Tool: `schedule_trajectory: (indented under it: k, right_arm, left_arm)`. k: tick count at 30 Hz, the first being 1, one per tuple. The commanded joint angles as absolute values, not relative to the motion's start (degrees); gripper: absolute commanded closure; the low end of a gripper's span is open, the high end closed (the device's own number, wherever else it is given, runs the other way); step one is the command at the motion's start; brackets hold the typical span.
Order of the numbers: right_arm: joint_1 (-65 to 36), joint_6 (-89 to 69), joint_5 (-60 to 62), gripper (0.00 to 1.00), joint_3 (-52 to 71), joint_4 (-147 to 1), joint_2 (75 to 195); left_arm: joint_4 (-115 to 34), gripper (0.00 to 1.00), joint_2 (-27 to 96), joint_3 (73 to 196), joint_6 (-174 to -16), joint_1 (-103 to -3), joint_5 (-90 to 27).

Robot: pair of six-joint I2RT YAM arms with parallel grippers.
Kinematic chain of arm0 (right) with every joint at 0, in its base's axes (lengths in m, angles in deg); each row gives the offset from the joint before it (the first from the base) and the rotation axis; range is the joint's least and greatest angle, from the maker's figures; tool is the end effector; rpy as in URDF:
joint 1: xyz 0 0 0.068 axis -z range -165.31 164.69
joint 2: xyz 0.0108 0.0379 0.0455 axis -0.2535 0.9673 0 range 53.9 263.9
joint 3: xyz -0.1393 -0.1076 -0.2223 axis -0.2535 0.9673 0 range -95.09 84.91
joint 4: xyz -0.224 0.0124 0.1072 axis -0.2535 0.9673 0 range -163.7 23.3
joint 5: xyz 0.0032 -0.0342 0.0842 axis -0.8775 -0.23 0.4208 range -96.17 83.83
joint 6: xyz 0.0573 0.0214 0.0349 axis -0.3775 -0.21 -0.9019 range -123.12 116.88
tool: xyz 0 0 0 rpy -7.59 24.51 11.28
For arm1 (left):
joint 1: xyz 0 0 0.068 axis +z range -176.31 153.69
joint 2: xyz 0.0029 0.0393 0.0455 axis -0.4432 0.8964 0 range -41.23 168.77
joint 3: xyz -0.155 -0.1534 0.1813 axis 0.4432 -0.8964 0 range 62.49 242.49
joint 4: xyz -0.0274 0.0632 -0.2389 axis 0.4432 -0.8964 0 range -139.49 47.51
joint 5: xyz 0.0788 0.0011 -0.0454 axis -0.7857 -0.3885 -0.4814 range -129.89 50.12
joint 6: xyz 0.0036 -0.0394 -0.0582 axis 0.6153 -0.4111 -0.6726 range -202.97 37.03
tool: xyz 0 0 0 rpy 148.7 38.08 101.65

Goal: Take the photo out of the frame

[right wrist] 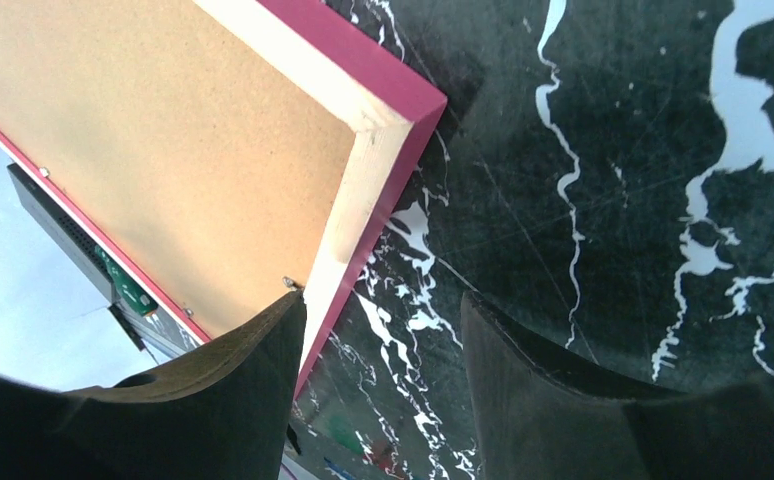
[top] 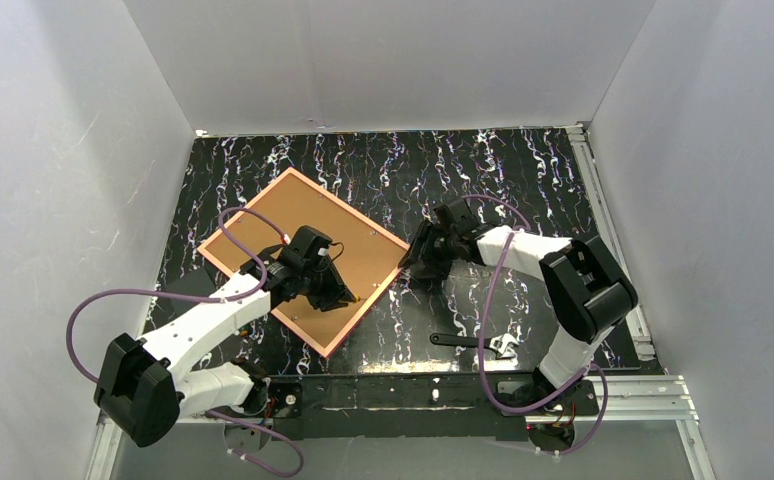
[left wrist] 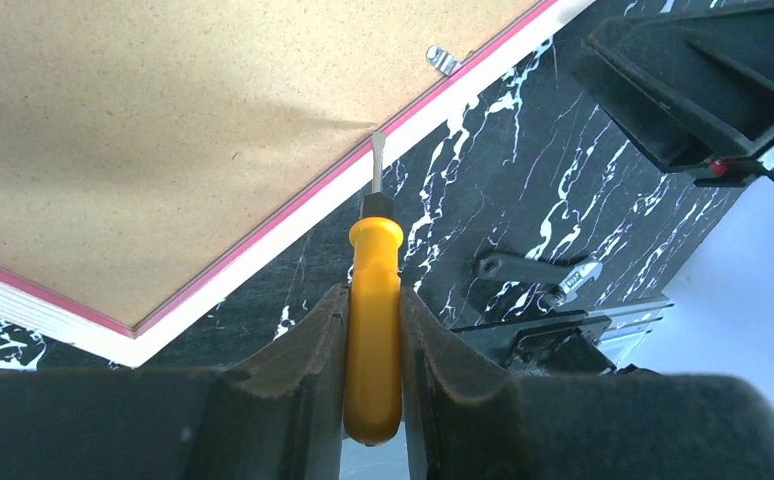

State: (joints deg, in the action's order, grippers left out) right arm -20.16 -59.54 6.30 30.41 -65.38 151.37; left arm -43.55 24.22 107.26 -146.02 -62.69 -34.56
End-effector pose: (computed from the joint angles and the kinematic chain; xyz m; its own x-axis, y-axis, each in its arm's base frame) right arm 0.2779 0.2087 0.1708 -0.9113 0.3568 -0.2056 0.1637 0.7720 0.6142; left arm 0.2104 -0.1616 0.2896 -0.7234 -0.5695 -0.3905 0.0335 0.5359 -0.8436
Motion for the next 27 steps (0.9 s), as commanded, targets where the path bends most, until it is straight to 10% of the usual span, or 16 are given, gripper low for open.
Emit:
schedule_trajectory:
  k: [1,27]
  right_arm:
    - [-19.4,-57.9,7.0,0.34,26.6,-68.8,154.2]
    - [-19.0,-57.0,6.4,0.85,24.0,-66.3,160.9]
  left_arm:
    - [-45.5,1.0,24.9,109.0,-145.4,-62.4,-35.5]
    - [-40.2,1.0,33.2,111.8,-147.3,-62.4,-35.2]
